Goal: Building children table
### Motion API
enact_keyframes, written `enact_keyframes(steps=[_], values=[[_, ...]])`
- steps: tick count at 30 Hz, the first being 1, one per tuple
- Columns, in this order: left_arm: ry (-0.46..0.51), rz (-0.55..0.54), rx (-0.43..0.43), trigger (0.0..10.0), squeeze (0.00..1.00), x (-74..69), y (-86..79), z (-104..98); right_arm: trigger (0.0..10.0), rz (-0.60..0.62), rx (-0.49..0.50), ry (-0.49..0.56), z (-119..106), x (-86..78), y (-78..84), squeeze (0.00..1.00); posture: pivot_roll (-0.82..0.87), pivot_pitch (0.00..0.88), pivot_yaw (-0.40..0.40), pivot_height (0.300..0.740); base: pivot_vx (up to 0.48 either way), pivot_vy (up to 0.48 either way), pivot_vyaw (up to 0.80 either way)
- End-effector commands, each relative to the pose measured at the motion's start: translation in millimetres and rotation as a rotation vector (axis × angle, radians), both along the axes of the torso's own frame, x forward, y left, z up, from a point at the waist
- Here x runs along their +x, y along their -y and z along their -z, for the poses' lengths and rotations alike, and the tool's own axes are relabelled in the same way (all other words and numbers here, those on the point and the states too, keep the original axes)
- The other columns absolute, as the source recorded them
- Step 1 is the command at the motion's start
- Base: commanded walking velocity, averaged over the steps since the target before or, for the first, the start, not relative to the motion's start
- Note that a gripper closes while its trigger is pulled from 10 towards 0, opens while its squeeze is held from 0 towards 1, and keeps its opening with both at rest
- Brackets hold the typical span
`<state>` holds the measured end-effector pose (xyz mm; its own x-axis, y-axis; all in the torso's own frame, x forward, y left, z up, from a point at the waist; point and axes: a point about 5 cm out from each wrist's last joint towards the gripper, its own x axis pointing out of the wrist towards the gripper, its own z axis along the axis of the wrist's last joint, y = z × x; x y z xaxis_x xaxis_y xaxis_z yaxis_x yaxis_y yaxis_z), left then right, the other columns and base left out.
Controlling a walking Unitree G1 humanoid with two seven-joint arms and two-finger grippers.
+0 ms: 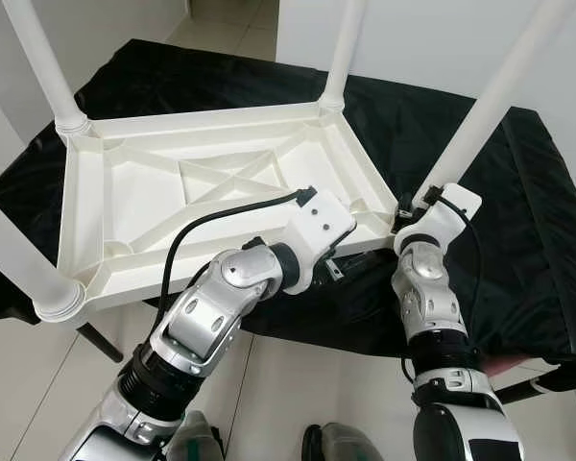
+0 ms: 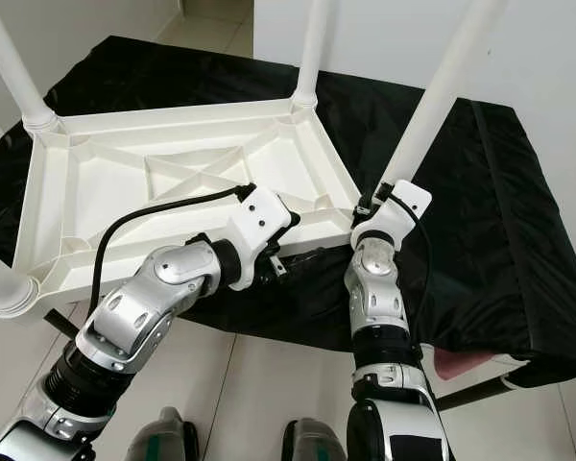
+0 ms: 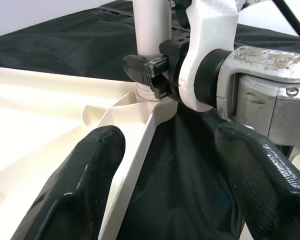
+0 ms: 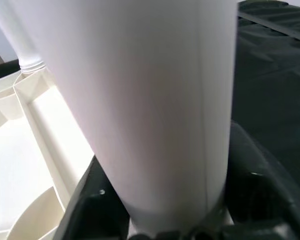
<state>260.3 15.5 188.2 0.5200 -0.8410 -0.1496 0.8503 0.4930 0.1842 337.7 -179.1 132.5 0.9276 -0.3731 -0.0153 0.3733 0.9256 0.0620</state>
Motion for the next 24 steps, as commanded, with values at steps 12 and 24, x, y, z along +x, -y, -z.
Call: enact_keyframes(steps=[12,24], values=[[-0.006,-0.007,0.013,10.0,0.00,0.2,-1.5,2,10.0,-0.224,-0.028,-0.071,11,1.6,25.3,1.00,-0.04,0.000,-0.065,0.740,0.000,0.000,0.00],[0.001,-0.016,0.014,10.0,0.00,4.6,-4.4,-1,10.0,-0.566,-0.087,-0.119,8,11.5,49.2,0.00,-0.05,0.006,-0.040,0.740,0.000,0.000,0.00]])
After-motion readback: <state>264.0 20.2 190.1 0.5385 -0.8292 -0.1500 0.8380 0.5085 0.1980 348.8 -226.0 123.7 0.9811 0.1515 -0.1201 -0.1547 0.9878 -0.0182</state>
